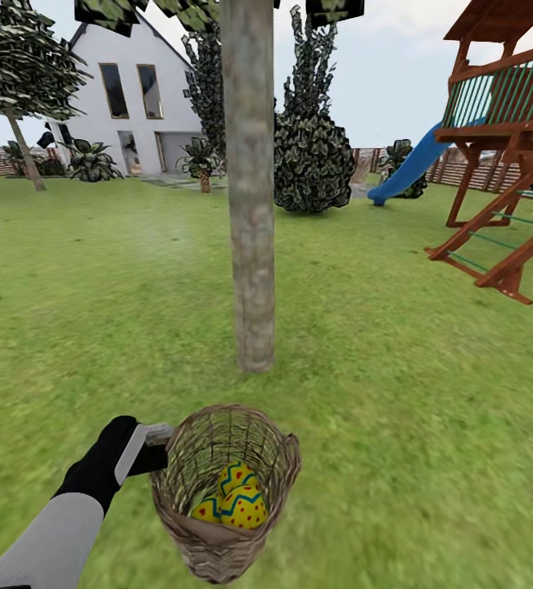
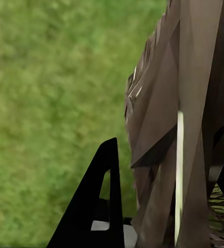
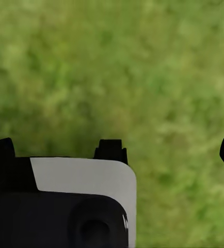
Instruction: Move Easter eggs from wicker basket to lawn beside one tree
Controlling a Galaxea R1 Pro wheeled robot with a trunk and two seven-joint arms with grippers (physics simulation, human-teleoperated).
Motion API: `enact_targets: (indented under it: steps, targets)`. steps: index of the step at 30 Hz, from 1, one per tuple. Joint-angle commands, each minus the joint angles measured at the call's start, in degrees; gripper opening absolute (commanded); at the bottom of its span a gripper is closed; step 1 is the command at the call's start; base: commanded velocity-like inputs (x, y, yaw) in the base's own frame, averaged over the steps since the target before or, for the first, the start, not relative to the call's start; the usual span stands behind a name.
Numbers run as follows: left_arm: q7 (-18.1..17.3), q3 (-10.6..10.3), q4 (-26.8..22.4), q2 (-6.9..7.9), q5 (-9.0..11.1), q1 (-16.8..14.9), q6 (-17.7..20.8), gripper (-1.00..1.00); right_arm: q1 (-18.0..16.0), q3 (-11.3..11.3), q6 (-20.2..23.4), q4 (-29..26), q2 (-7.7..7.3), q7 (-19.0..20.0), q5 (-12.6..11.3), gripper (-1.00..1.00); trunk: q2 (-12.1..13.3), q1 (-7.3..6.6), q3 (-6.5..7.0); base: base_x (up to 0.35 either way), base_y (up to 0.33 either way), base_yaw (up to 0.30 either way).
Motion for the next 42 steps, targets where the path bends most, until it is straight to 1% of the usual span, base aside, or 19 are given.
enact_targets:
  steps: [1, 6, 23, 26, 30, 36, 38, 42]
  targets:
    - [0.5, 0.0, -0.1, -0.01, 0.9, 0.0, 0.2, -1.00, -0.1, -0.5, -0.2, 0.2, 0.04, -0.1, 0.6, 1.00, 0.0, 0.00, -0.09, 0.000, 0.000, 0.149]
    - [0.5, 0.0, -0.1, -0.01, 0.9, 0.0, 0.2, -1.00, -0.1, -0.5, -0.2, 0.2, 0.08, -0.2, 0.6, 1.00, 0.0, 0.00, -0.24, 0.000, 0.000, 0.258]
    - [0.5, 0.0, -0.1, 0.08, 0.8, 0.0, 0.1, -1.00, 0.4, -0.4, -0.2, 0.2, 0.20, -0.3, 0.6, 1.00, 0.0, 0.00, -1.33, 0.000, 0.000, 0.218]
    - [0.5, 0.0, -0.1, 0.08, 0.8, 0.0, 0.1, -1.00, 0.4, -0.4, -0.2, 0.2, 0.33, -2.0, 0.6, 1.00, 0.0, 0.00, -1.51, 0.000, 0.000, 0.188]
    - [0.5, 0.0, -0.1, 0.09, 0.8, 0.0, 0.1, -1.00, 0.3, -0.5, -0.2, 0.2, 0.17, -2.1, 0.6, 1.00, 0.0, 0.00, -1.54, 0.000, 0.000, 0.018]
    - [0.4, 0.0, -0.1, 0.08, 0.8, 0.0, 0.1, -1.00, 0.4, -0.4, -0.1, 0.2, 0.36, -2.7, 0.6, 1.00, 0.0, 0.00, -1.69, 0.000, 0.000, 0.212]
    - [0.4, 0.0, -0.1, 0.13, 0.8, 0.0, 0.1, -1.00, 0.4, -0.4, -0.1, 0.2, 0.87, -2.7, 0.6, 1.00, 0.0, 0.00, -1.76, 0.000, 0.000, 0.272]
    - [0.4, 0.1, -0.1, 0.21, 0.8, 0.0, 0.1, -1.00, 0.4, -0.5, -0.1, 0.2, 1.04, -2.6, 0.6, 1.00, 0.0, 0.00, -1.89, 0.025, 0.000, 0.272]
